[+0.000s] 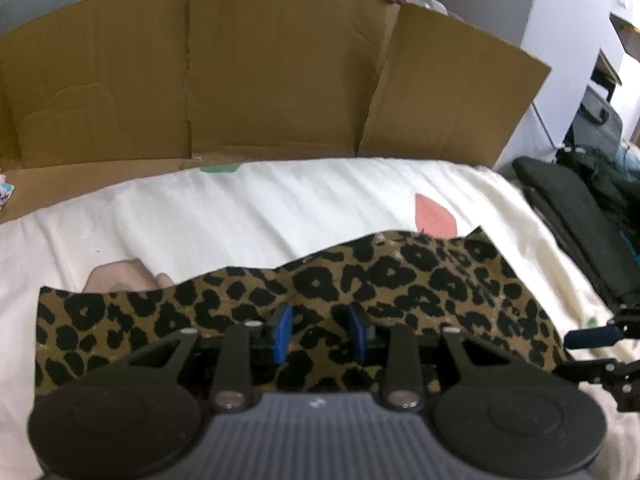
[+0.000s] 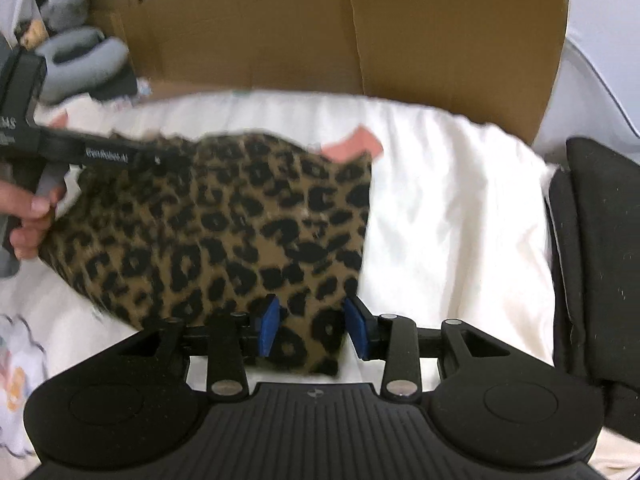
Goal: Fold clothes
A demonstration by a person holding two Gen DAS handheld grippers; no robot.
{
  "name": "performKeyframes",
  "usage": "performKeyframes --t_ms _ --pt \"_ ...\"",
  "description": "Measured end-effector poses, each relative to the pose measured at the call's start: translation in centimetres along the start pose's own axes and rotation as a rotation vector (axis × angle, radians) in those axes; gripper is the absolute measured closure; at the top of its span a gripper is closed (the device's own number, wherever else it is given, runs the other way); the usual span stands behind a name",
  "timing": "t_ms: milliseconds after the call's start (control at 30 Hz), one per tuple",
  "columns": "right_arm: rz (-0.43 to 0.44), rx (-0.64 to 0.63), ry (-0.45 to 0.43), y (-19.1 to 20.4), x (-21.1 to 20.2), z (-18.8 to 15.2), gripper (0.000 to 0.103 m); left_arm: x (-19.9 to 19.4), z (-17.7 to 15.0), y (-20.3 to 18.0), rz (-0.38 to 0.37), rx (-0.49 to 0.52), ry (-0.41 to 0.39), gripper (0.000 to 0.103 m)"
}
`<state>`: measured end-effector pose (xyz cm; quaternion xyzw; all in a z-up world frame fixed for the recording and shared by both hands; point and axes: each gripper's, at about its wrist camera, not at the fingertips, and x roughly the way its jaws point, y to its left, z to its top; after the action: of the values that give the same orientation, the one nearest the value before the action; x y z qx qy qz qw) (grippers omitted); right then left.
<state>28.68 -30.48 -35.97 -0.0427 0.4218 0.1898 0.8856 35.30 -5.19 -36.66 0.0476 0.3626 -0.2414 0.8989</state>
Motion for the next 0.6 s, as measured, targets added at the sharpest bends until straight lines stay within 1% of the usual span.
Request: performKeyframes --t_ms 33,100,200,300,500,600 --pt "0.009 -0.001 -0.012 0.2 -0.2 0.2 0.060 -0.2 0.1 0.0 0.004 0.001 -0.005 0.072" --pt "0.028 -0.007 -0.026 0.6 -0.4 0.5 0.060 -0.7 0.3 -0.1 0.011 0.004 -0.014 0.072" --pt "0.043 -0.016 -0.024 1.3 -0.1 0.4 0.060 -2.4 -0.3 -1.9 -0.050 0.015 -0.048 0.072" --pt "0.055 0.000 -0.013 1.6 -0.1 0.3 0.060 -2.3 -1.1 -4.2 -0.086 0.098 -0.029 0.070" --pt "0.065 0.018 0.008 2.3 -0.1 -0.4 0.060 0.5 -2.4 -5.7 -0.037 0.171 0.033 0.069" --pt "0.064 0.014 0.014 2.6 -0.1 -0.8 0.060 0.7 -2.7 -5.2 -0.045 0.151 0.032 0.069"
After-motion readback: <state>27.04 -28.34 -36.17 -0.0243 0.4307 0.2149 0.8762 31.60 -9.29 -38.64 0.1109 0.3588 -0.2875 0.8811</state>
